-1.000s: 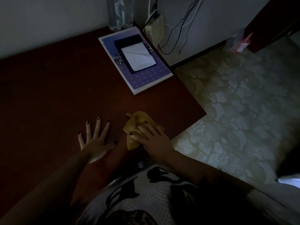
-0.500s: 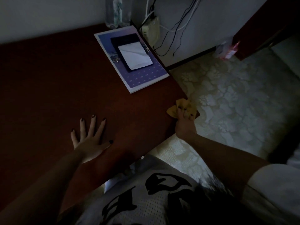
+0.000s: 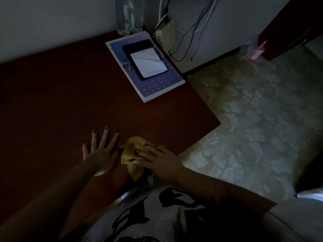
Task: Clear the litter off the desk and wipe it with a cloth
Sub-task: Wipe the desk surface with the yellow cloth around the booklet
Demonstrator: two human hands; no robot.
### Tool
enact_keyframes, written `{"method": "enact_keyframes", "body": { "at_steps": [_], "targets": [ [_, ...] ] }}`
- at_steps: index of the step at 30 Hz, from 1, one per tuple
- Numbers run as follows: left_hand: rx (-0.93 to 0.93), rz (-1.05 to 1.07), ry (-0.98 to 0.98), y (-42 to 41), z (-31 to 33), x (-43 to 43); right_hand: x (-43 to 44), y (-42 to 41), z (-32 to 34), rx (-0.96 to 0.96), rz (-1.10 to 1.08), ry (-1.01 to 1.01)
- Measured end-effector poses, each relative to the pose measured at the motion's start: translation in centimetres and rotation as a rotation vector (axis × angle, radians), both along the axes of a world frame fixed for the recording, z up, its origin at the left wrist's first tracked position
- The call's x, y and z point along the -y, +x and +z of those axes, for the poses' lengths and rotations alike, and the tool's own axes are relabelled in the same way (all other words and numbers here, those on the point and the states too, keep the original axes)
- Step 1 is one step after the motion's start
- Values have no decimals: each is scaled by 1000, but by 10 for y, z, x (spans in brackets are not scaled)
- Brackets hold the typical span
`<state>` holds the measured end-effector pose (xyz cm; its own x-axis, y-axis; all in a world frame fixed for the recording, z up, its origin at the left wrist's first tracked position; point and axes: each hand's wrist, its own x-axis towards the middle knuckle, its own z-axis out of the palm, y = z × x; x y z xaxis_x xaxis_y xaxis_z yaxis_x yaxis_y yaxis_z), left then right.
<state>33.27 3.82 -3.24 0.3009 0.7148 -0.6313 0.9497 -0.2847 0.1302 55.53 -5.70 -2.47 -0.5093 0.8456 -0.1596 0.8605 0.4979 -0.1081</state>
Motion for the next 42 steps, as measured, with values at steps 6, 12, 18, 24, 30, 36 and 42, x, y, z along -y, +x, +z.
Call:
{"method": "enact_keyframes", "body": {
  "at_steps": [6,12,18,24,30,36,42],
  "targets": [
    [-116,-165,27,-9,18,-14,-17,80,2,27,-455,8],
    [-191,-180,73,-10,34,-26,-48,164,5,166,-670,-105],
    [-219,-30,-40,-8,32,-24,-94,117,7,33,-928,-319],
    [-274,-70,-71,-4,37,-27,-85,-1,9,-46,-452,-182],
    [-309,-113,-73,0,43,-31,-72,2,-2,-112,-246,-167],
    [-288,-83,-93,2,45,-30,-113,94,0,-96,-406,-134],
    [-352,-134,-33,-3,48,-26,-132,173,10,-187,-668,-130]
  ]
}}
